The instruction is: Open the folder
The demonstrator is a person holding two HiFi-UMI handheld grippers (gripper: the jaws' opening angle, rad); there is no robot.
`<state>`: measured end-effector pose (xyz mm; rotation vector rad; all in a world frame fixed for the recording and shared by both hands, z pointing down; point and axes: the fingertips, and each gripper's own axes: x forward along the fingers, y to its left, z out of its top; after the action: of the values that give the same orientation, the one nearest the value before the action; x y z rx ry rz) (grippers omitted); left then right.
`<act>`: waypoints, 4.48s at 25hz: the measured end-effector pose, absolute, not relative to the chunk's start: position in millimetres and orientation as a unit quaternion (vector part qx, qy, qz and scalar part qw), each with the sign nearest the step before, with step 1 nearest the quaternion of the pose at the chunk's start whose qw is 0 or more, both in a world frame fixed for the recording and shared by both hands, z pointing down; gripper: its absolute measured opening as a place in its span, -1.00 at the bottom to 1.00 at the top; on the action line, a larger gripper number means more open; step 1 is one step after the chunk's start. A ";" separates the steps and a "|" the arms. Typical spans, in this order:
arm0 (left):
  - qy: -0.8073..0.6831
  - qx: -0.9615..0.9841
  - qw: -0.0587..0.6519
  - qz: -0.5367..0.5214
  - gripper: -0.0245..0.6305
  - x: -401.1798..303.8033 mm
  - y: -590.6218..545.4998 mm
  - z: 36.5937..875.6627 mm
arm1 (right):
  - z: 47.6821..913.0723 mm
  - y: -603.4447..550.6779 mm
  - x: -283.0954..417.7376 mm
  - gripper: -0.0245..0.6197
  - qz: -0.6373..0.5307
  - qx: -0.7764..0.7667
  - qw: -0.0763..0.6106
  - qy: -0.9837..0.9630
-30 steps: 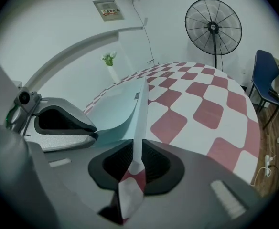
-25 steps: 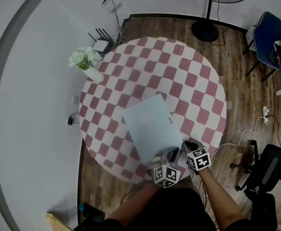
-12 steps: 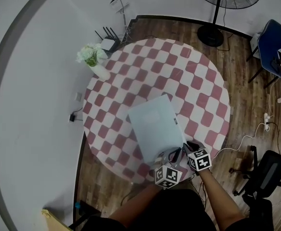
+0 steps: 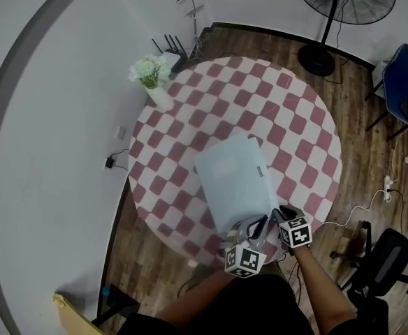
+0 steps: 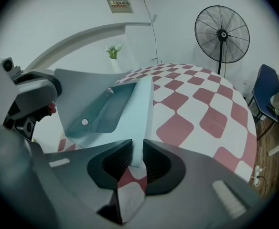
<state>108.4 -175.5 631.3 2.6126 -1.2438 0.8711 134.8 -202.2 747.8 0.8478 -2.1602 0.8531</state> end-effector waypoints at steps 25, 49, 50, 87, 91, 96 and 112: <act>-0.596 0.785 0.072 0.153 -0.91 -57.1 -72.0 539.6 | 685.0 -120.3 -8.8 -0.92 0.262 0.306 0.289 -0.869; -0.717 0.664 0.203 0.064 -0.90 -237.1 28.4 596.4 | 660.2 -27.4 -141.2 -0.92 0.224 0.264 0.301 -0.888; -0.718 0.661 0.209 0.062 -0.90 -243.5 32.5 602.2 | 660.3 -25.0 -141.3 -0.92 0.223 0.269 0.303 -0.887; -0.839 0.454 0.301 -0.014 -0.84 -266.2 47.8 649.9 | 663.7 -74.0 -8.4 -0.92 0.228 0.201 0.275 -0.912; -0.849 0.457 0.263 -0.011 -0.83 -240.6 35.6 618.0 | 655.8 -70.9 7.5 -0.92 0.217 0.173 0.275 -0.921; -0.852 0.474 0.221 -0.015 -0.85 -199.9 26.7 587.8 | 638.0 -83.9 37.7 -0.92 0.216 0.172 0.256 -0.926; -0.823 0.537 0.183 -0.039 -0.84 -90.8 1.9 541.3 | 570.4 -129.0 103.4 -0.92 0.168 0.224 0.187 -0.942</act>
<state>-90.8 1.9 541.3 1.5144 -2.3201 -0.1091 103.4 -129.0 570.4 0.6300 -2.6500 0.4730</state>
